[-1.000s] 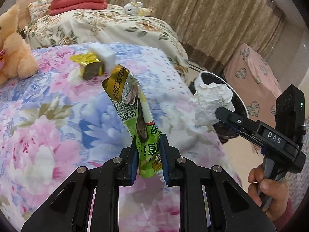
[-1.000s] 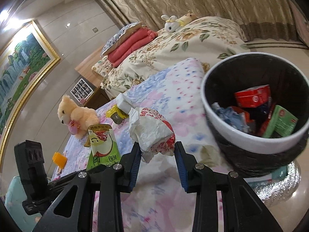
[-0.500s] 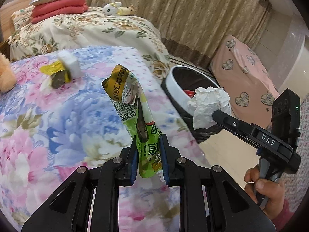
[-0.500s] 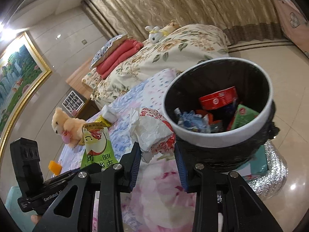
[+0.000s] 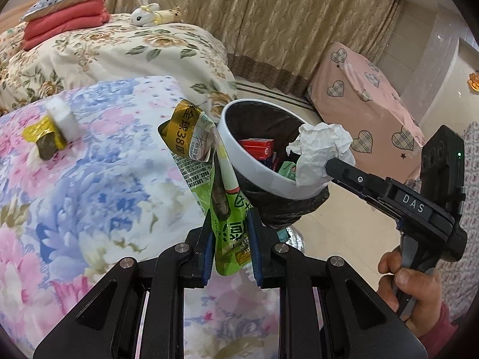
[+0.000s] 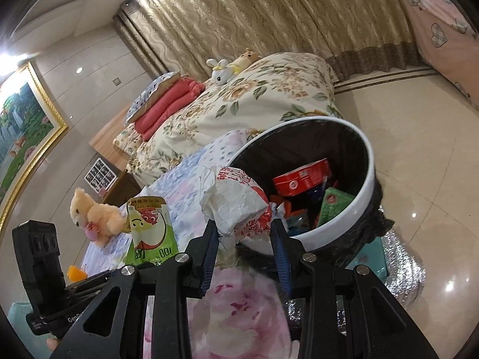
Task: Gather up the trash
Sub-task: 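Carry the pouch and tissue over the bin and open both grippers to drop them, then move both grippers back to the bed toward the yellow wrapper and white foam, then grasp the yellow wrapper with the left gripper while the right grasps the white foam block, then carry the wrapper and foam block over the bin with both grippers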
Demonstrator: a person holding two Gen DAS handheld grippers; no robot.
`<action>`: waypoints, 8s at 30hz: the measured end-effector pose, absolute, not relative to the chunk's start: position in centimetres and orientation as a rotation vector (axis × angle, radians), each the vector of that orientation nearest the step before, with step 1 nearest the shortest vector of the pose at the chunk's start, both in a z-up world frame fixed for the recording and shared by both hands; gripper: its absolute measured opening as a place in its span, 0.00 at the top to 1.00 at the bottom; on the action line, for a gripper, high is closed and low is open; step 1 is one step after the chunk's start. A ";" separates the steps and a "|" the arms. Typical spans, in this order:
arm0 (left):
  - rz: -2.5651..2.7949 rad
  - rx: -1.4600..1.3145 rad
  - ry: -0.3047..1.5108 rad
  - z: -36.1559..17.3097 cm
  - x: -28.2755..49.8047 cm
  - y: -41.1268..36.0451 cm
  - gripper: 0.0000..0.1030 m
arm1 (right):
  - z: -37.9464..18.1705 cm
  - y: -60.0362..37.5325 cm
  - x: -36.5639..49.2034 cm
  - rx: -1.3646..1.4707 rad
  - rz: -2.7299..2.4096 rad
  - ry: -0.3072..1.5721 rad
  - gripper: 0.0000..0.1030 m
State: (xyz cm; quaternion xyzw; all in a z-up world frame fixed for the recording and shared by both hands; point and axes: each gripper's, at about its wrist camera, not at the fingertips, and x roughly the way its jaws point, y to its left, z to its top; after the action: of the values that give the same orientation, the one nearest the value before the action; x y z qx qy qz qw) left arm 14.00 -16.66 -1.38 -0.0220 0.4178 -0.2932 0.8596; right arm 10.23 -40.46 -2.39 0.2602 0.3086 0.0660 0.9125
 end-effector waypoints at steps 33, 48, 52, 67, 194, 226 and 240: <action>-0.731 -0.067 0.917 -0.9 18.6 -24.4 0.82 | -2.6 -45.3 14.0 0.509 0.042 0.676 0.66; -0.703 -0.076 0.941 -1.4 19.1 -24.6 0.49 | -3.4 -46.4 14.9 0.527 0.023 0.704 0.37; -0.684 -0.091 0.937 -1.5 18.9 -23.3 0.48 | -3.1 -46.3 14.4 0.536 0.023 0.693 0.35; -0.515 -0.167 0.938 -3.6 17.2 -14.4 0.48 | -1.7 -40.8 13.6 0.504 0.120 0.657 0.23; -0.361 -0.063 0.858 -3.1 15.3 -8.7 0.99 | -3.0 -31.5 15.1 0.506 0.425 0.753 0.71; -0.473 -0.002 0.852 -1.8 16.1 -15.7 1.00 | -2.2 -38.1 13.6 0.541 0.311 0.706 0.71; -0.524 0.023 0.855 -1.6 17.1 -19.2 0.99 | -2.6 -41.3 13.9 0.556 0.243 0.704 0.71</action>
State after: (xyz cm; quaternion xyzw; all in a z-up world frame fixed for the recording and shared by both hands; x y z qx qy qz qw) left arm 17.09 -19.18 -1.58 0.0112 0.4096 -0.2510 0.8770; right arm 13.89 -41.29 -2.58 0.2680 0.3393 0.1174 0.8940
